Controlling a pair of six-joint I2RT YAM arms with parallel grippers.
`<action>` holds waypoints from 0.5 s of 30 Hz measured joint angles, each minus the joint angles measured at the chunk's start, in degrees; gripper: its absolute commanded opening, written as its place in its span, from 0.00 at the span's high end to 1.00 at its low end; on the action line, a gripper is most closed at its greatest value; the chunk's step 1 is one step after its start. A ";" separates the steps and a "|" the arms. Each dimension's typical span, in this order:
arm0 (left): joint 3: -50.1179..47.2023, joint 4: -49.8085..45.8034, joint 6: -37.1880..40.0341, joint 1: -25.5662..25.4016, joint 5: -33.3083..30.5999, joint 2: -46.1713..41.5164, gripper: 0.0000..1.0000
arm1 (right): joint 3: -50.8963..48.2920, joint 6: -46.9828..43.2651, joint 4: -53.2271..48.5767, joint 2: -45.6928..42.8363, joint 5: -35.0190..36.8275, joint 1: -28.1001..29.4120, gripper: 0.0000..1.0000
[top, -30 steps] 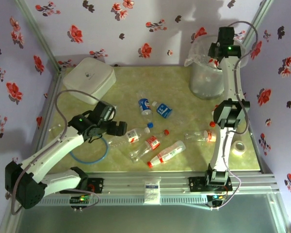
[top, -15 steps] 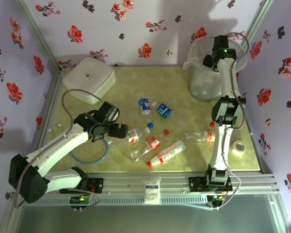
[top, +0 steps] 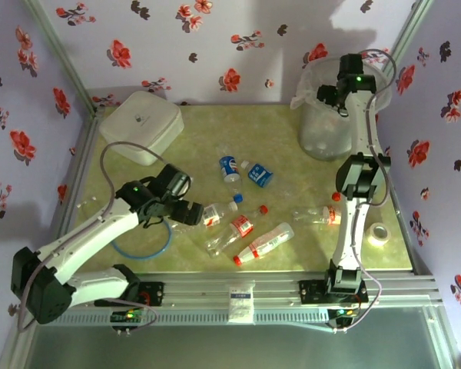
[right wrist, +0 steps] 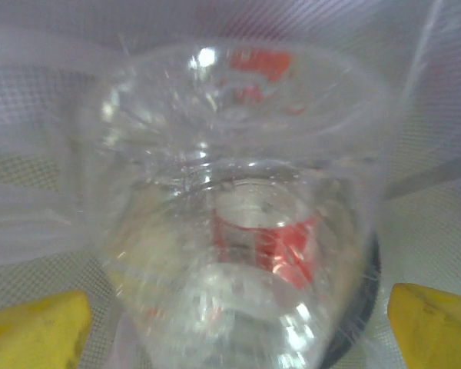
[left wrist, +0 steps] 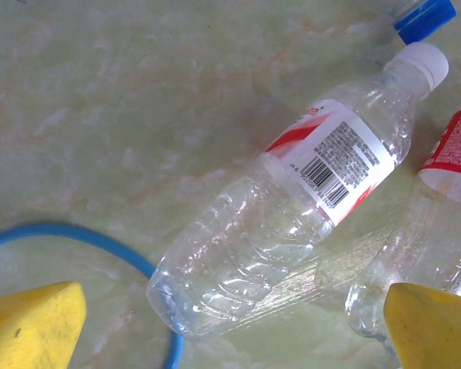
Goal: Put the plastic bottles in the bin
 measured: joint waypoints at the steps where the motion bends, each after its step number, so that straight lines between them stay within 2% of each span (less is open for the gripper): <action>1: 0.00 0.02 0.39 -0.39 0.00 0.57 0.00 | 0.00 0.00 0.02 -1.07 0.39 0.02 0.00; 9: -0.07 0.96 4.26 -3.45 0.02 6.45 0.00 | -1.55 -0.02 1.27 -17.20 3.17 0.00 0.01; 12: -0.07 1.55 6.60 -4.39 0.07 9.27 0.00 | -7.45 0.02 3.23 -25.07 3.06 0.02 0.01; 15: -0.04 2.03 8.94 -4.70 0.22 12.22 0.00 | -17.68 0.13 6.16 -33.11 2.19 0.35 0.01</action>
